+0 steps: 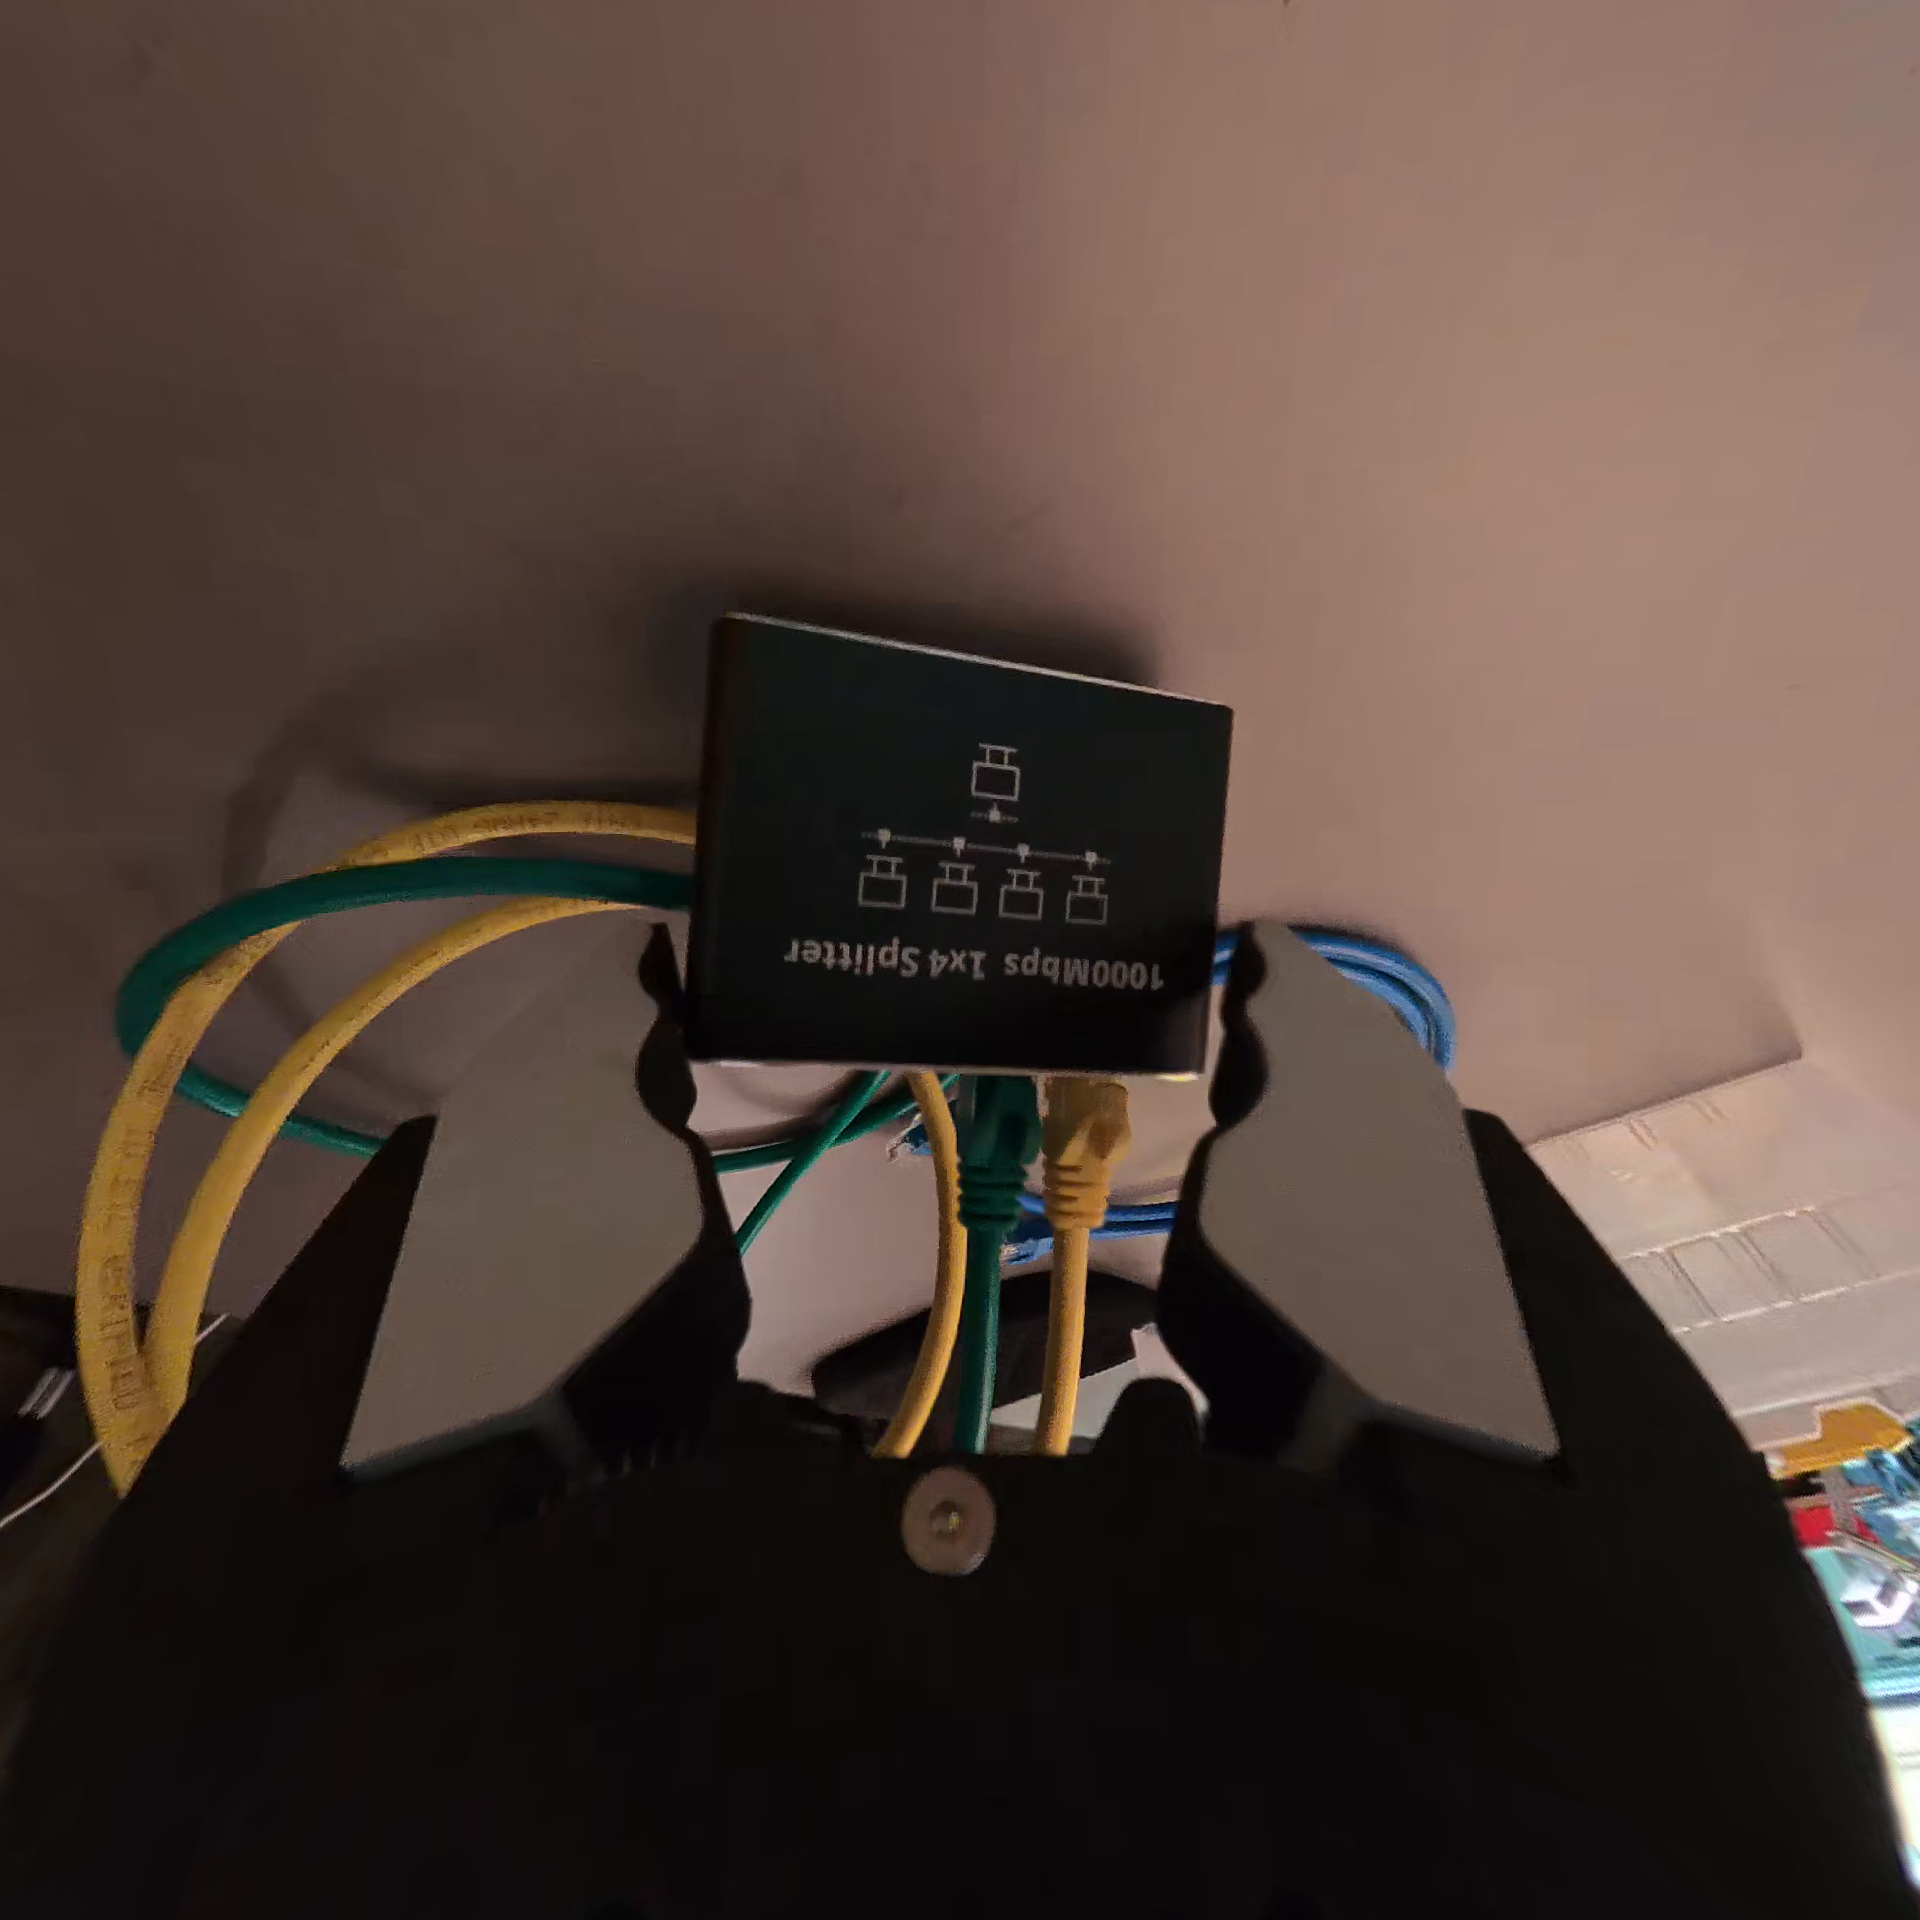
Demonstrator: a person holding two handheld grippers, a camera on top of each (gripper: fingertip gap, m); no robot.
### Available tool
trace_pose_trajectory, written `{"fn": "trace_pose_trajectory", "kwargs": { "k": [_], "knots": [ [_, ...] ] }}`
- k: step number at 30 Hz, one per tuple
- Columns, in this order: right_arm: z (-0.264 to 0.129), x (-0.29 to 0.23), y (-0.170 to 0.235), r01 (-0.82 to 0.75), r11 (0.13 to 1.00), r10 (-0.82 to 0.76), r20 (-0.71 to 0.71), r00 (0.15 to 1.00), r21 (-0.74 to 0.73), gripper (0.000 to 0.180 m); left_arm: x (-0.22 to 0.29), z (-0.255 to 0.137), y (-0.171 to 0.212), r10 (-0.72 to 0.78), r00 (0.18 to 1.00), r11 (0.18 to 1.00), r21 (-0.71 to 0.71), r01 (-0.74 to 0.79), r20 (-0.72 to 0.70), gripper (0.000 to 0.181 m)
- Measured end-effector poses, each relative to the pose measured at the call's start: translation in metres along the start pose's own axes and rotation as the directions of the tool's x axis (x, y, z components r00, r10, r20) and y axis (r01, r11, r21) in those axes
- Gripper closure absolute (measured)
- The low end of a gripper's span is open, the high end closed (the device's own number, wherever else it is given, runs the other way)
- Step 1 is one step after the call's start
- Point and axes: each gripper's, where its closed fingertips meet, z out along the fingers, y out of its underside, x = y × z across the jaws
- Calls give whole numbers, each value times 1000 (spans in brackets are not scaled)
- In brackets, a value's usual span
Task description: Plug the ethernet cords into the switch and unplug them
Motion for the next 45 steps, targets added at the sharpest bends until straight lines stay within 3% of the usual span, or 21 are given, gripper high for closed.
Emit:
{"fn": "trace_pose_trajectory", "kwargs": {
  "k": [6, 12, 14, 16, 19, 22, 24, 26, 29, 32, 35, 37, 39, 40, 43, 45],
  "knots": [
    [1, 1, 5, 74, 992, -68, 59, 996, -99, 82, 7, 2, -3, 32, 999, 999, 8, -32, -29, 120],
    [-12, -34, -4, 396, 916, -401, 130, 907, 64, 82, 7, -7, -10, 31, 999, 998, 59, -30, -26, 122],
    [-18, -65, -3, 563, 807, -589, 166, 791, 180, 82, 8, -13, -13, 33, 999, 996, 86, -31, -20, 122],
    [-22, -93, 4, 713, 641, -764, 149, 628, 284, 82, 9, -24, -17, 37, 999, 992, 123, -37, -4, 122],
    [-21, -118, 15, 830, 435, -896, 77, 438, 348, 82, 16, -49, -25, 46, 999, 975, 216, -47, 7, 123],
    [-17, -132, 24, 889, 293, -947, -21, 320, 353, 82, 29, -81, -35, 39, 999, 934, 356, -31, -16, 124],
    [-19, -133, 26, 908, 252, -946, -112, 304, 336, 84, 35, -95, -36, 10, 1000, 907, 422, 0, -22, 123],
    [-35, -138, 30, 895, 220, -931, -190, 311, 389, 89, 41, -99, -31, 1, 1000, 899, 437, 11, -28, 116],
    [-83, -134, 38, 842, 170, -850, -357, 388, 512, 91, 42, -91, -13, -12, 1000, 930, 368, 14, -6, 108],
    [-140, -113, 60, 754, 128, -667, -507, 546, 644, 95, 64, -66, 10, 55, 992, 966, 258, -25, -109, 102],
    [-162, -102, 111, 611, 84, -562, -469, 682, 788, 101, 119, -23, 34, 296, 882, 954, 165, -251, -367, 99],
    [-160, -105, 147, 509, 7, -542, -424, 725, 861, 109, 125, 14, 57, 438, 786, 879, 27, -476, -436, 93],
    [-149, -111, 178, 408, -23, -534, -356, 767, 913, 112, 116, 43, 83, 414, 753, 797, -196, -571, -512, 96],
    [-142, -116, 191, 350, -25, -533, -309, 788, 936, 114, 114, 54, 88, 370, 755, 765, -284, -578, -541, 88],
    [-122, -135, 213, 163, -21, -490, -152, 858, 986, 124, 114, 81, 93, 317, 731, 685, -388, -617, -604, 89],
    [-99, -139, 210, 115, 24, -358, -98, 929, 993, 124, 112, 96, 96, 283, 718, 642, -431, -635, -636, 93]
  ]
}}
